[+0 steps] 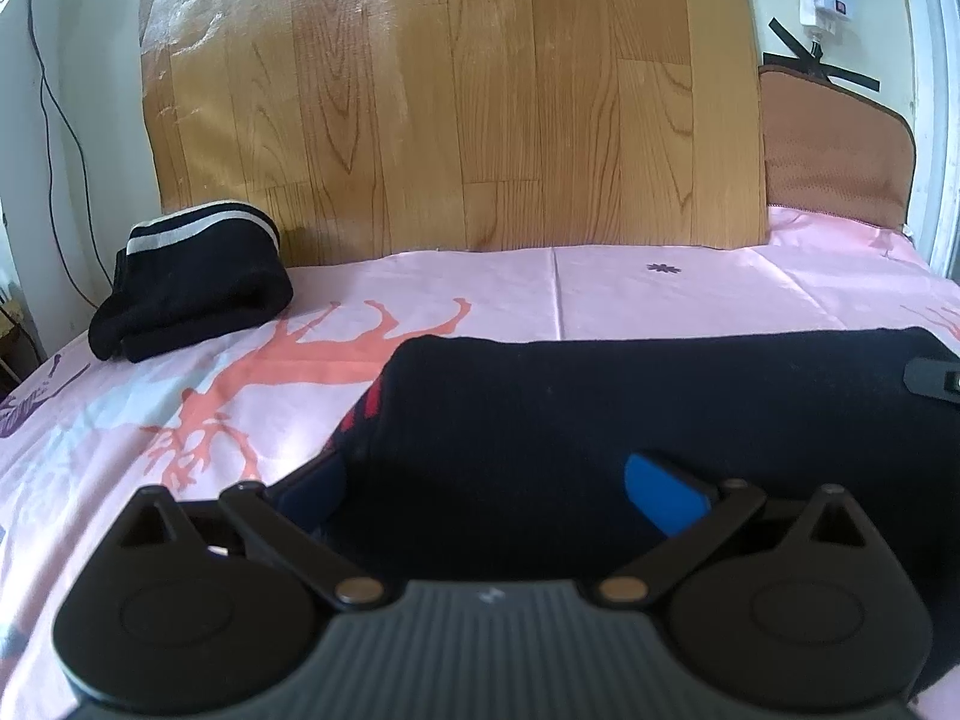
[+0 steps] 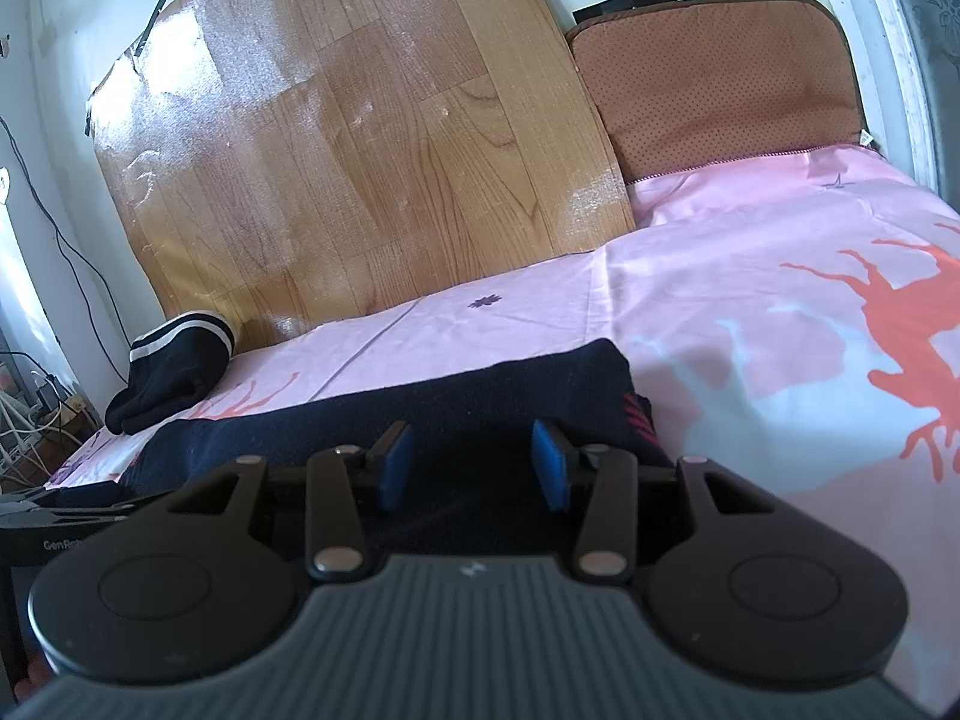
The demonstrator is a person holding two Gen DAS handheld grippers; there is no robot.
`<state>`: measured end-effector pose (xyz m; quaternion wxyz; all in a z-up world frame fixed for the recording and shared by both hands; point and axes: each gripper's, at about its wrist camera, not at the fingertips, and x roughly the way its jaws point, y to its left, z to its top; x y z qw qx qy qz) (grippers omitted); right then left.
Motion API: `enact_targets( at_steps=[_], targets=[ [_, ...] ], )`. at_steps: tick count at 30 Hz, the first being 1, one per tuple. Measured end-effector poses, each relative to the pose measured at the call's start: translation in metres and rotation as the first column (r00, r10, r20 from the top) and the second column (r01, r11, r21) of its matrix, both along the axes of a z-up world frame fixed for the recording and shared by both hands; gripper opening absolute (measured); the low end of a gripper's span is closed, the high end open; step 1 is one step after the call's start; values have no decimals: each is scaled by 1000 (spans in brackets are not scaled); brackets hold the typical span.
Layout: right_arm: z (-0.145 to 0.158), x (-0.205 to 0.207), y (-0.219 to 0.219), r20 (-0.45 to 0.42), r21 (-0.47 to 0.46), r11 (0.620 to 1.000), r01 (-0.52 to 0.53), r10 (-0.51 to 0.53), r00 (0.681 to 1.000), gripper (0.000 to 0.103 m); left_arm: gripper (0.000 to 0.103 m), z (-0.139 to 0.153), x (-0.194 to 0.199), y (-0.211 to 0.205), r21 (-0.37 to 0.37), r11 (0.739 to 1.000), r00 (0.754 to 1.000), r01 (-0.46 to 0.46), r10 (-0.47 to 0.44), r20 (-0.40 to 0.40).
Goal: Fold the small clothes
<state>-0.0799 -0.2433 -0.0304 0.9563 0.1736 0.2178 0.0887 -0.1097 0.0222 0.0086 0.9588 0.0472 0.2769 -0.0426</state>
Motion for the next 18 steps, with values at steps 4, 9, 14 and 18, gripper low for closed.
enact_targets(
  at_steps=[4, 9, 14, 18],
  targets=[
    [0, 0, 1, 2, -1, 1000, 0, 0, 1000, 50, 103, 0, 0, 2, -13, 1000, 1000, 3, -3, -4],
    [1, -2, 5, 5, -25, 1000, -6, 6, 1000, 56, 103, -1, 0, 1, -13, 1000, 1000, 2, -2, -7],
    [0, -6, 8, 10, -29, 1000, -1, 2, 1000, 63, 103, -1, 0, 1, -12, 1000, 1000, 2, -2, -7],
    [0, -11, 11, 10, -37, 999, 11, -11, 1000, 64, 103, -1, 0, 1, -10, 1000, 1000, 2, -2, -7]
  ],
)
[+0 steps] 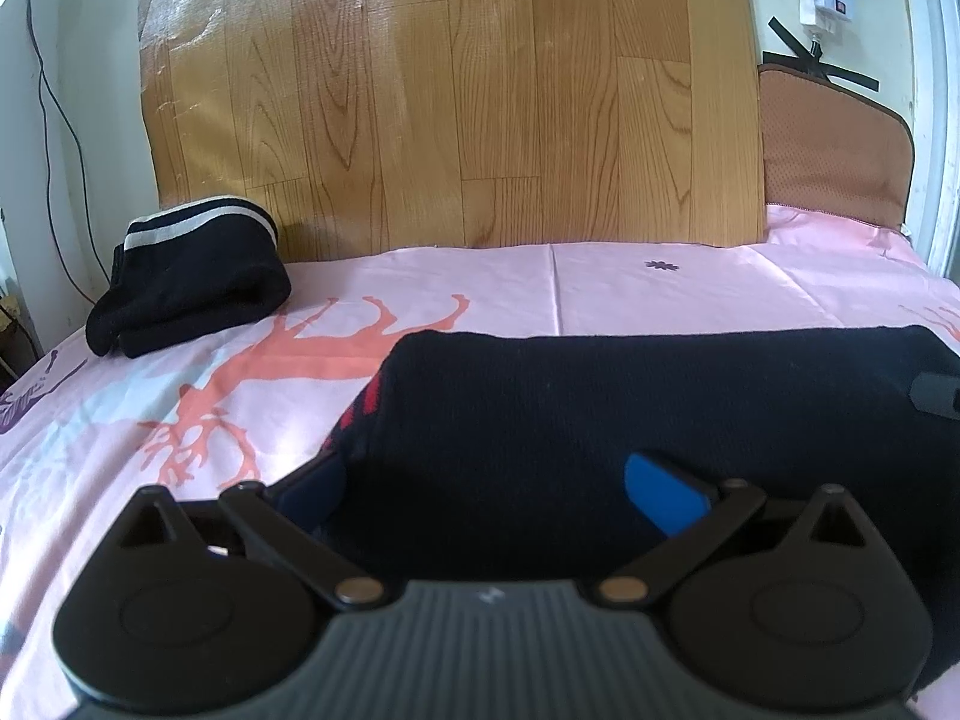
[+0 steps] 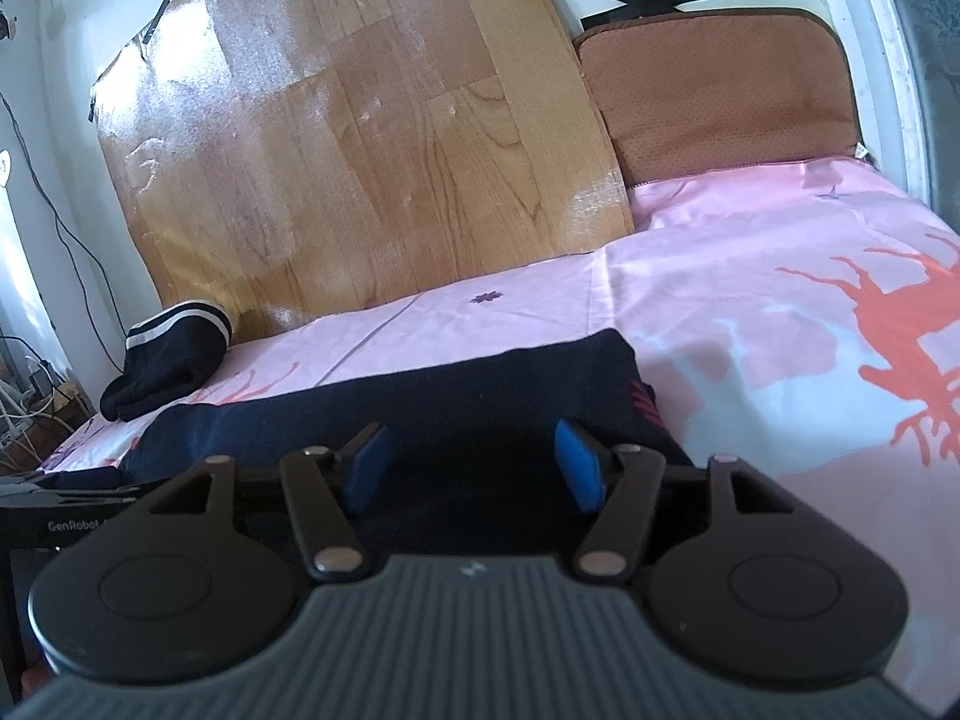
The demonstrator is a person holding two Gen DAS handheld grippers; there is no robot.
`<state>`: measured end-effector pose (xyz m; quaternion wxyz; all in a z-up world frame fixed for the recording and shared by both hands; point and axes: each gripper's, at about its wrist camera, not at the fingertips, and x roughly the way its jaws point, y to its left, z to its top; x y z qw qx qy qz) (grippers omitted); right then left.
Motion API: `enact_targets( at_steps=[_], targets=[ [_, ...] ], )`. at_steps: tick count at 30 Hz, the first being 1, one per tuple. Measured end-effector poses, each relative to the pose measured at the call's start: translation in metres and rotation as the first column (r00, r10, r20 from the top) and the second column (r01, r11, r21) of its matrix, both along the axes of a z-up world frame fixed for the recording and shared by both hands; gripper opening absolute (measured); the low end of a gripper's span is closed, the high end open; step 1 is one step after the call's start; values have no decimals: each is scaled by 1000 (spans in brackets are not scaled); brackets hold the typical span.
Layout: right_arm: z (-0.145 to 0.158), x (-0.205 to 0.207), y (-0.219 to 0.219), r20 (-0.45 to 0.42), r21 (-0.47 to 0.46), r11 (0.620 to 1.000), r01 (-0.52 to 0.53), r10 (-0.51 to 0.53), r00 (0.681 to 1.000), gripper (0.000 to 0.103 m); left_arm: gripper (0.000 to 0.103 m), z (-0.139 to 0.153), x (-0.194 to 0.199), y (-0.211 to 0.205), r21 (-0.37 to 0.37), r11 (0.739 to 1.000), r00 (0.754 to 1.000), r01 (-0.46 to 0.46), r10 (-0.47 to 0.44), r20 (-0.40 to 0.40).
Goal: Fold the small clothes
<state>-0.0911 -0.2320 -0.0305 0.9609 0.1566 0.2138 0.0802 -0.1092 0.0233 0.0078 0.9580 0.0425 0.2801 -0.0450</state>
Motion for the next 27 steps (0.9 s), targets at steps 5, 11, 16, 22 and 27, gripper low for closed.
enact_targets(
  at_steps=[5, 11, 16, 22, 27],
  targets=[
    [0, -3, 3, -4, -21, 1000, 11, -12, 1000, 65, 103, 0, -1, 0, 7, 1000, 1000, 0, 0, -1],
    [-1, -10, 10, -11, -30, 1000, 1, -1, 1000, 76, 103, 1, -4, -1, 18, 1000, 1000, 2, -2, -12],
    [-1, -11, 13, -17, -43, 999, 4, -4, 1000, 77, 103, 2, -5, 0, 17, 1000, 1000, 9, -8, -20],
    [3, -39, -11, 17, 55, 998, 1, -2, 1000, 76, 103, 2, -4, 0, 18, 1000, 1000, 10, -10, -25],
    [12, -67, -48, 34, 109, 983, 149, -153, 988, 79, 103, 2, -4, -2, 21, 1000, 1000, 7, -6, -27]
  ],
)
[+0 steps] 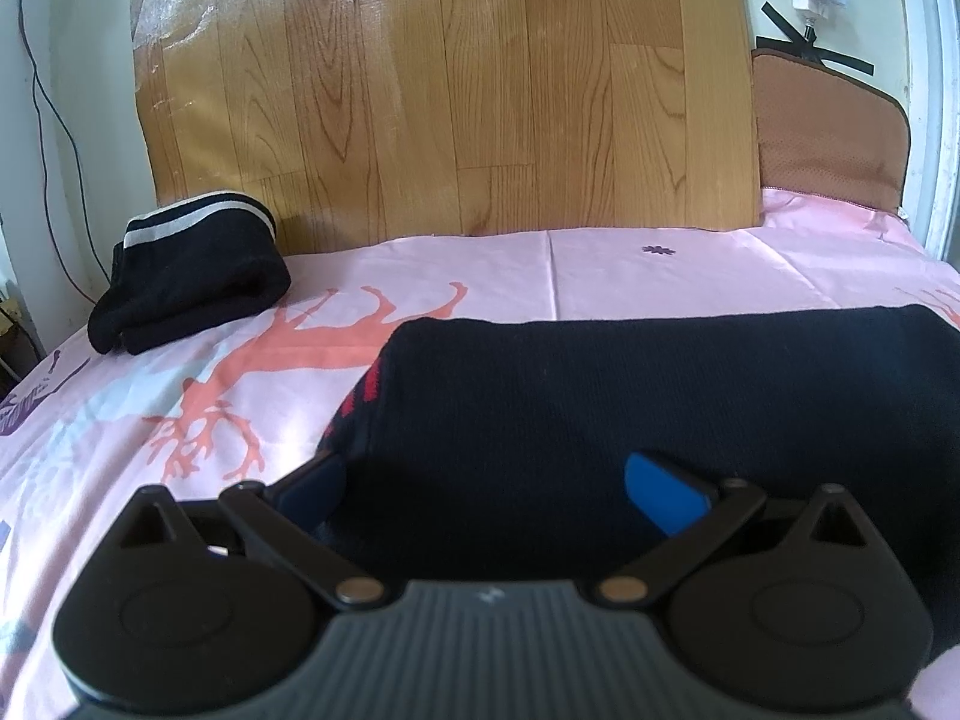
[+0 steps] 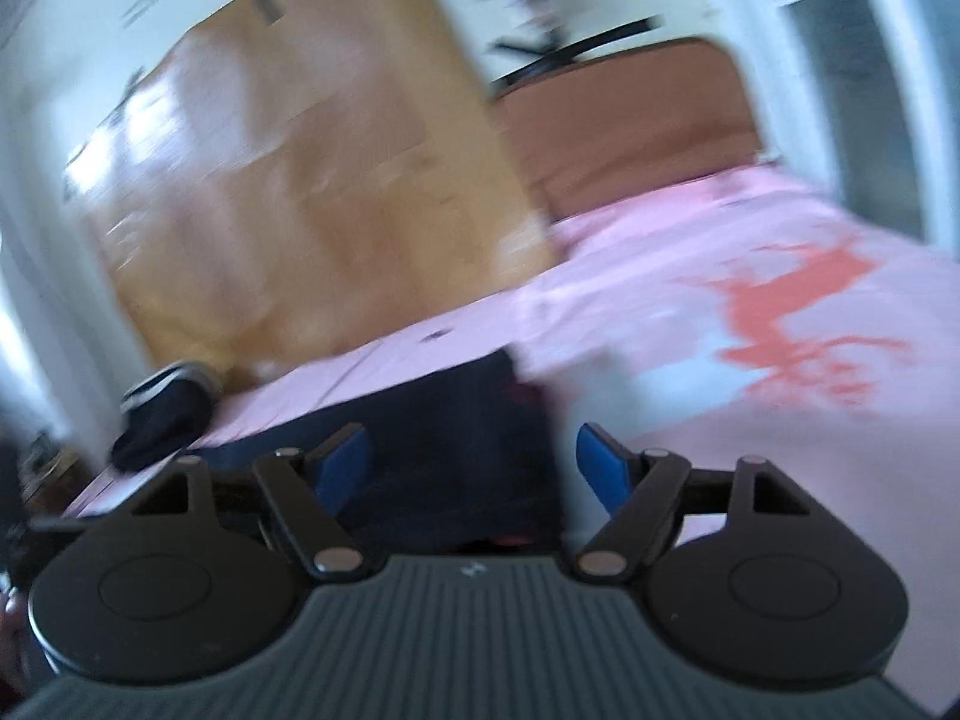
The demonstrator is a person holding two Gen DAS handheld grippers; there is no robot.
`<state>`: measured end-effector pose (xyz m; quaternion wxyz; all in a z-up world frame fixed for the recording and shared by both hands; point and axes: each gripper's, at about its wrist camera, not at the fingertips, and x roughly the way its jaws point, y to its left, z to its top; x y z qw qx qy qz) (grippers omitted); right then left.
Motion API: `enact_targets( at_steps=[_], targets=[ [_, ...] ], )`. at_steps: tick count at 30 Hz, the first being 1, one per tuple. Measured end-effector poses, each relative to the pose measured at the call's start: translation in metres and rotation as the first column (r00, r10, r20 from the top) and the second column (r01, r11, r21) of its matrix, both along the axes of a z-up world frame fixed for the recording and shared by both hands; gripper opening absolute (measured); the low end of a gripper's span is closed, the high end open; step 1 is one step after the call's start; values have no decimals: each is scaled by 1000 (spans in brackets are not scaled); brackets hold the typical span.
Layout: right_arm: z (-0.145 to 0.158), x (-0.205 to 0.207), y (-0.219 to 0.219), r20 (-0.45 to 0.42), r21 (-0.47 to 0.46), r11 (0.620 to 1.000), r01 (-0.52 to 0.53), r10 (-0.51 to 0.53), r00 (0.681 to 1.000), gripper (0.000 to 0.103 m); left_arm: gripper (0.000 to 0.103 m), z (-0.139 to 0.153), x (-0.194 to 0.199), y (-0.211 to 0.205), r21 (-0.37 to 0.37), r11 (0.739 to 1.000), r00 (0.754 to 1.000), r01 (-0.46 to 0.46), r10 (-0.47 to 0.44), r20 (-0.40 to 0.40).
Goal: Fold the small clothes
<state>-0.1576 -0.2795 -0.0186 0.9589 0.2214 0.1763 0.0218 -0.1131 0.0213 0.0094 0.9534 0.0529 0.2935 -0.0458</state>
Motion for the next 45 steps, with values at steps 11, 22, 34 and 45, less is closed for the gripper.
enact_targets(
  at_steps=[11, 22, 34, 45],
  targets=[
    [-33, 15, -34, -169, 372, 928, 11, 55, 984, 79, 103, 3, 1, 6, -24, 999, 1000, 25, -25, -16],
    [-30, 34, -14, -175, 372, 928, -37, 109, 979, 66, 95, 28, -6, 14, -264, 929, 963, 260, -268, 6],
    [82, 54, 94, 7, 79, 901, -426, 427, 904, 24, 99, 44, 7, 86, -391, 904, 984, 172, -176, 26],
    [29, 108, 282, -242, -287, 647, -707, 665, 707, 41, 103, 61, 11, 181, -462, 886, 998, -37, 54, 24]
  ],
)
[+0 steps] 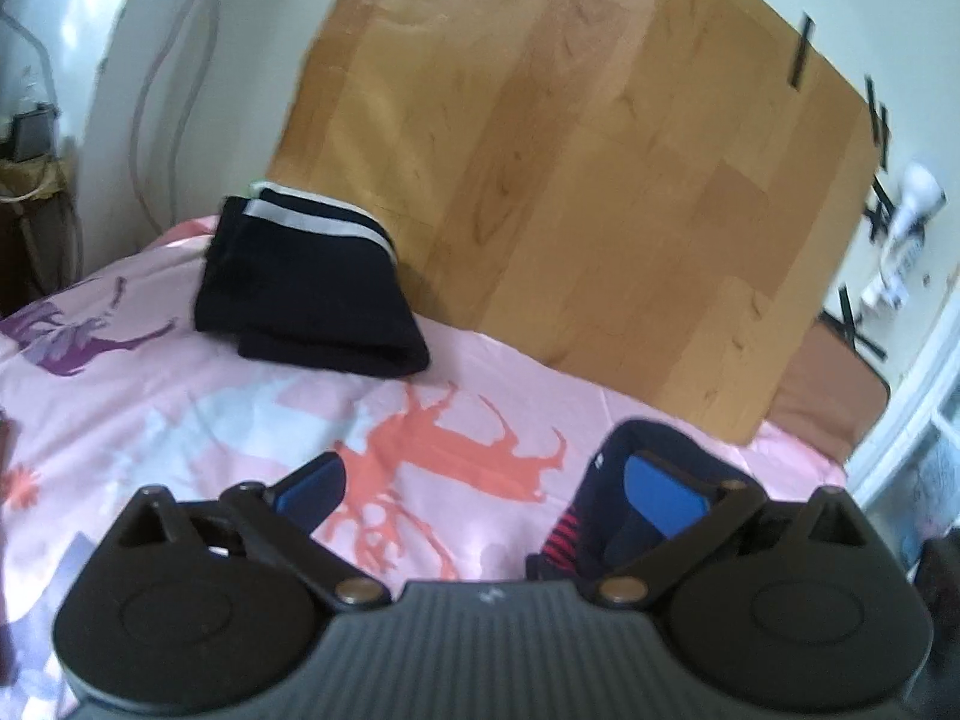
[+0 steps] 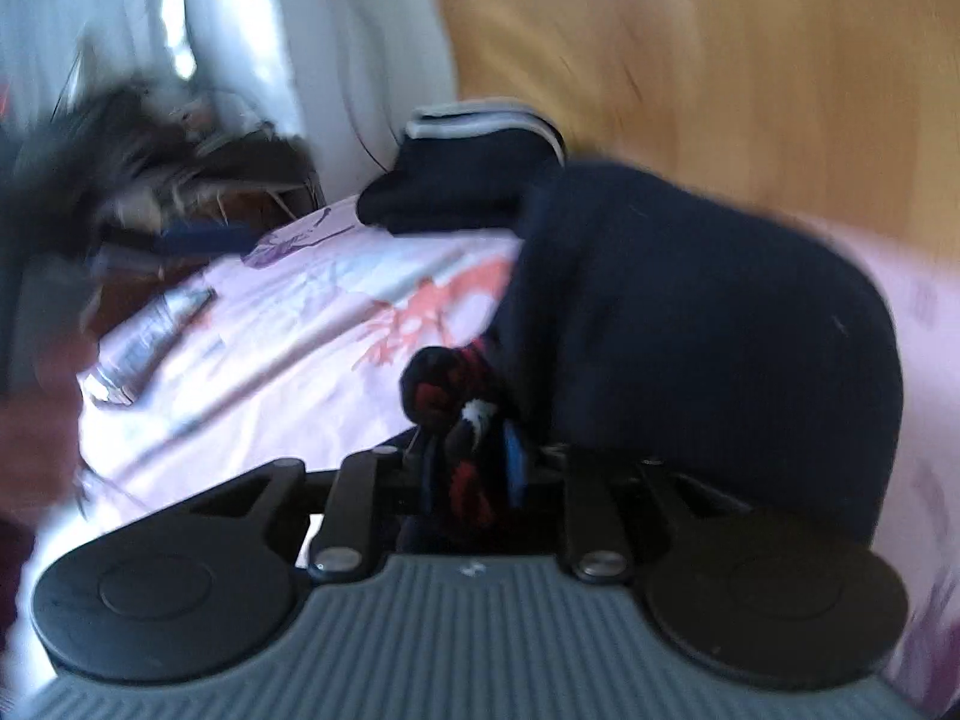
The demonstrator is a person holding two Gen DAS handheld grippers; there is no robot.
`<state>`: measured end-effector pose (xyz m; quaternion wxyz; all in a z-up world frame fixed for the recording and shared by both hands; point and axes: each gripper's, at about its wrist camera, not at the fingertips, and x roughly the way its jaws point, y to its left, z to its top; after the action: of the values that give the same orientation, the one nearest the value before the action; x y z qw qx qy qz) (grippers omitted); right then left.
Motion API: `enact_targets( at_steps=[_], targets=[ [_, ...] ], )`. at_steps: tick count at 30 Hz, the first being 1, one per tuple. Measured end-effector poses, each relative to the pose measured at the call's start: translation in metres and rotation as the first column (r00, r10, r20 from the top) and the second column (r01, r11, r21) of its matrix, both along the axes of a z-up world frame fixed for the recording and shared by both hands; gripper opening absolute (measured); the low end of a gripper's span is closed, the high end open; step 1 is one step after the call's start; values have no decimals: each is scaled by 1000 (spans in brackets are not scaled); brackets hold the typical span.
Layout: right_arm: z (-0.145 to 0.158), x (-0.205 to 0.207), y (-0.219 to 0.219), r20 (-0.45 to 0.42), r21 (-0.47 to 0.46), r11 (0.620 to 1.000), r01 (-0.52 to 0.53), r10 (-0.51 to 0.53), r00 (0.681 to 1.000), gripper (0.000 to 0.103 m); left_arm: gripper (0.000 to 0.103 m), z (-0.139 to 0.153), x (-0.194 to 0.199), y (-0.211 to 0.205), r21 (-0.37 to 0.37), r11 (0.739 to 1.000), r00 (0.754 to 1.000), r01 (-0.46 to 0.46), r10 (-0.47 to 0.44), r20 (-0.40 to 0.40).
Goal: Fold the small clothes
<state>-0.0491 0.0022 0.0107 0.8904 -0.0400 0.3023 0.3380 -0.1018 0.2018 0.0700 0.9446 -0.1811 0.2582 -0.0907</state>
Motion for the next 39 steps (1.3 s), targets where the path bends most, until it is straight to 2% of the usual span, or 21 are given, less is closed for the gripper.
enact_targets(
  at_steps=[1, 2, 3, 7, 11, 13, 15, 17, 19, 20, 23, 24, 27, 29, 30, 31, 32, 33, 35, 37, 39],
  targets=[
    [3, -7, 4, 8, -15, 1000, -27, 27, 1000, 50, 103, -2, 2, -7, 10, 1000, 1000, 17, -17, -7],
    [7, -14, 1, 0, 17, 997, -75, 75, 997, 61, 103, -5, 9, -15, 19, 999, 999, 41, -41, -22],
    [10, -18, -4, -9, 46, 993, -107, 108, 994, 63, 103, -8, 12, -21, 22, 998, 998, 62, -61, -34],
    [29, -40, -46, 10, 141, 981, -129, 129, 992, 63, 103, -20, 28, -51, 56, 990, 989, 129, -124, -78],
    [43, -48, -111, 12, 299, 954, -12, 9, 1000, 63, 103, -31, 38, -67, 102, 985, 984, 138, -124, -127],
    [45, -42, -133, 5, 340, 938, 74, -80, 997, 59, 103, -39, 45, -67, 109, 987, 980, 120, -100, -175],
    [47, -26, -144, -41, 374, 917, 137, -132, 990, 32, 103, -47, 50, -66, 108, 988, 972, 111, -85, -219],
    [51, -5, -145, -81, 403, 901, 163, -142, 987, 25, 103, -54, 48, -64, 91, 989, 966, 113, -88, -244],
    [52, 18, -139, -117, 388, 905, 174, -140, 983, 23, 103, -57, 43, -65, 109, 988, 966, 109, -80, -248],
    [50, 32, -128, -131, 345, 924, 163, -124, 983, 23, 102, -57, 41, -67, 123, 987, 965, 107, -73, -253],
    [23, 58, -88, -183, 150, 976, 159, -130, 974, 21, 102, -58, 35, -64, 127, 986, 963, 103, -67, -260],
    [16, 58, -76, -149, 95, 985, 145, -130, 980, 22, 103, -57, 35, -62, 127, 987, 963, 99, -63, -263],
    [23, 49, -73, -138, 33, 991, 127, -122, 983, 23, 103, -54, 41, -56, 92, 991, 959, 99, -70, -276],
    [23, 51, -83, -127, 52, 992, 119, -112, 986, 23, 103, -50, 47, -56, 81, 991, 955, 102, -75, -288],
    [25, 44, -92, -117, 96, 987, 126, -115, 986, 23, 103, -48, 48, -58, 81, 990, 954, 112, -85, -289],
    [28, 47, -100, -113, 146, 980, 134, -118, 986, 25, 103, -46, 48, -59, 82, 989, 953, 123, -94, -288],
    [30, 55, -104, -119, 203, 969, 142, -119, 986, 36, 103, -43, 49, -60, 83, 987, 952, 135, -106, -287],
    [34, 49, -121, -130, 286, 947, 144, -110, 985, 55, 103, -40, 49, -60, 81, 986, 952, 147, -119, -284],
    [40, 26, -160, -131, 448, 875, 183, -138, 982, 77, 103, -35, 51, -58, 71, 984, 950, 163, -137, -281],
    [38, 4, -189, -139, 509, 827, 240, -196, 971, 81, 103, -30, 54, -56, 61, 983, 949, 172, -148, -279],
    [26, -9, -209, -192, 515, 802, 301, -234, 953, 84, 103, -29, 58, -55, 45, 982, 944, 183, -163, -287]
  ],
)
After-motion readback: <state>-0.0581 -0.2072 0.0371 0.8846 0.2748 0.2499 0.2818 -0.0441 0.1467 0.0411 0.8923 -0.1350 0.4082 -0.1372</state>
